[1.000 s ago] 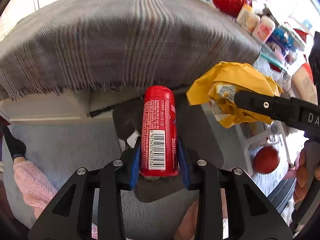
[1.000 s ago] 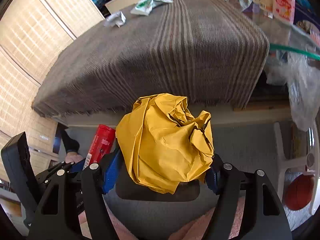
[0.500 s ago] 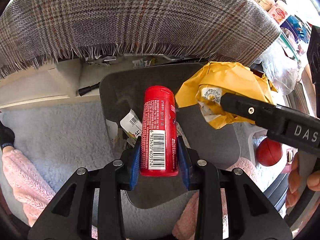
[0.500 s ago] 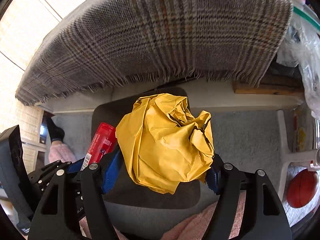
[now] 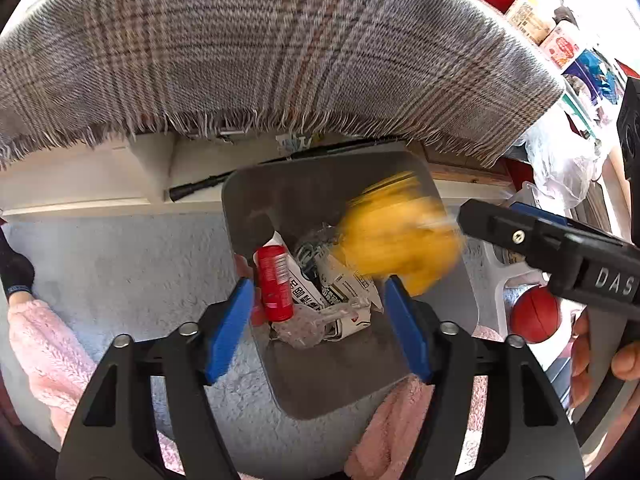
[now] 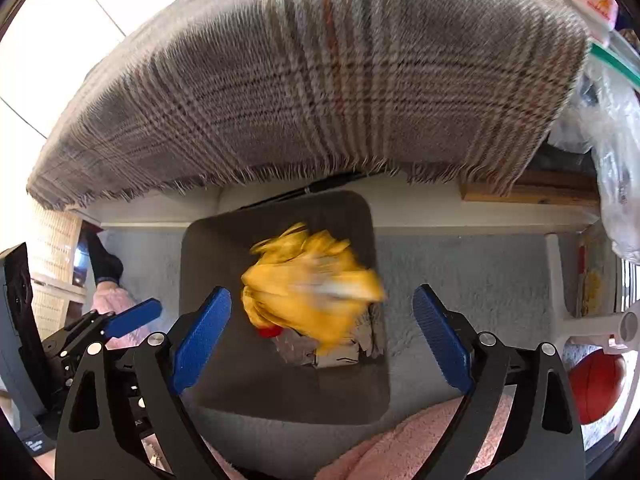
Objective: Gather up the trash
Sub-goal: 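Open both tools to drop the can and yellow paper into the bin, then move both open tools back up toward the table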
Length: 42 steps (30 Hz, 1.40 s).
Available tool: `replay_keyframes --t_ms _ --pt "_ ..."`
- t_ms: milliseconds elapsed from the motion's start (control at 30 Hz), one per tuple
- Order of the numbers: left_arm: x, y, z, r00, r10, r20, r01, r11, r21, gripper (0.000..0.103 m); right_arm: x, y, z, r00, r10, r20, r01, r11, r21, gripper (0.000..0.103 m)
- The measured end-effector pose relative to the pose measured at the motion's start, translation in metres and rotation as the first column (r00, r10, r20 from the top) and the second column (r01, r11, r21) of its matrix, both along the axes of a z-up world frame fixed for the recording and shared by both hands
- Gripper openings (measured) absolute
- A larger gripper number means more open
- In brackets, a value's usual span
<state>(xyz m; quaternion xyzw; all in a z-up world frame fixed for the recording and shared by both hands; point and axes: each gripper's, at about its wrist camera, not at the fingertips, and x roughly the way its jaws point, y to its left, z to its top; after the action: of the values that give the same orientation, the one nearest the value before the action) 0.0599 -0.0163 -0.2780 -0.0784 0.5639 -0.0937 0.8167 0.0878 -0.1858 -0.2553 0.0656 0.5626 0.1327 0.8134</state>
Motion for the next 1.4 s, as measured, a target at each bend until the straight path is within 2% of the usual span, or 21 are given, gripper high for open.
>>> replay_keyframes --t_ms 67,133,267,500,700,833,1000,1267,1400 --pt "-0.003 0.002 0.007 1.000 -0.001 0.017 0.001 1.000 0.005 0.076 -0.003 -0.005 0.006 1.000 -0.005 0.011 0.005 1.000 -0.002 0.099" --pt "-0.007 0.003 0.016 0.999 -0.001 0.037 0.001 1.000 0.008 0.084 -0.006 -0.009 0.015 1.000 -0.003 0.029 0.003 1.000 -0.014 0.099" --pt "-0.017 0.005 0.036 0.997 -0.012 0.079 0.010 1.000 0.019 0.093 -0.014 -0.021 0.034 0.998 -0.003 0.069 0.005 1.000 -0.030 0.099" --pt "-0.015 0.013 0.076 0.987 -0.014 0.161 0.009 0.999 0.031 0.095 -0.014 -0.034 0.064 0.992 -0.027 0.123 0.030 0.999 -0.026 0.099" --pt "0.007 0.027 0.115 0.974 0.010 0.228 -0.020 0.999 0.040 0.095 0.004 -0.039 0.095 0.985 -0.045 0.165 0.047 0.999 -0.009 0.099" --pt "0.034 0.038 0.138 0.963 0.025 0.267 -0.039 0.998 0.049 0.095 0.030 -0.038 0.116 0.980 -0.058 0.189 0.057 0.998 0.008 0.100" --pt "0.085 0.050 0.156 0.957 0.043 0.288 -0.065 0.995 0.069 0.095 0.076 -0.034 0.131 0.976 -0.090 0.199 0.083 0.996 0.042 0.100" --pt "0.174 0.061 0.162 0.951 0.065 0.302 -0.100 0.990 0.102 0.095 0.171 -0.013 0.149 0.969 -0.104 0.226 0.098 0.994 0.038 0.099" --pt "0.221 0.066 0.165 0.951 0.070 0.302 -0.108 0.988 0.110 0.095 0.216 -0.006 0.154 0.961 -0.149 0.235 0.143 0.989 0.040 0.100"
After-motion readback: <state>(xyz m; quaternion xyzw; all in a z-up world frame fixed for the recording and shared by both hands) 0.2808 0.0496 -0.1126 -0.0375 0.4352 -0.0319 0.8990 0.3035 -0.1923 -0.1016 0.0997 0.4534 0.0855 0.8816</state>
